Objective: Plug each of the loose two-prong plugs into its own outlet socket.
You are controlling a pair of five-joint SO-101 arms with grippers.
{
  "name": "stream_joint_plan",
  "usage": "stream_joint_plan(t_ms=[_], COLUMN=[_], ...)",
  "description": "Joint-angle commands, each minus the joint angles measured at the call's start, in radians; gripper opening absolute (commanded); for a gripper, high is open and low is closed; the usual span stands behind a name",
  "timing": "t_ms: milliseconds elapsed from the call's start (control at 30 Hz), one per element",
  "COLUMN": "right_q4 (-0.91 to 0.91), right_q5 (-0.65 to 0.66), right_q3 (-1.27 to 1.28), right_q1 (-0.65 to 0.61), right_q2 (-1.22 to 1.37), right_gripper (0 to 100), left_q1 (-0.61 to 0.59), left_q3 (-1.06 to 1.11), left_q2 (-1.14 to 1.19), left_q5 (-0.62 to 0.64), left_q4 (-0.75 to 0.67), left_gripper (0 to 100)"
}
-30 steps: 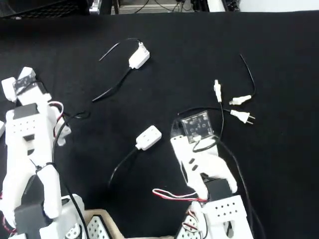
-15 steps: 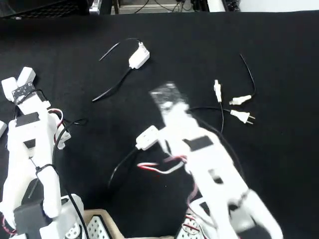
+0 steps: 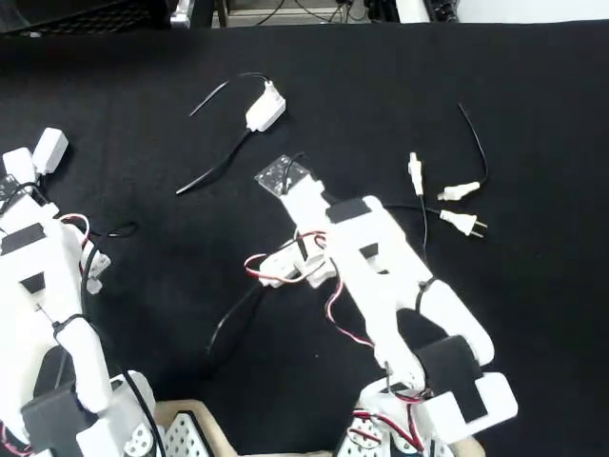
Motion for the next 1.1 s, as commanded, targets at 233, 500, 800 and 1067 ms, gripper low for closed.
stream_joint_plan(t_ms=[233,500,800,1067], right_q4=[-0.078,-0.041,-0.084,-0.014], right_q5=[0.011,0.009,0.087,0.092], right_q3=[-0.071,-0.185,-0.232,-0.384], right_q1=[0.018,0.032,0.031,0.034], right_q2=[0.145,0.248,0.277,0.395], right_gripper=[1.3,1.3,1.3,1.3], left_q1=[-0.018,-0.018,-0.019,-0.019], left_q3=[-0.048,-0.048,-0.048,-0.045], left_q2=[-0.018,-0.018,-0.018,-0.018], left_q5=[0.008,0.008,0.008,0.008], left_q4=[-0.014,-0.011,-0.009,-0.012], left_gripper=[3,3,3,3])
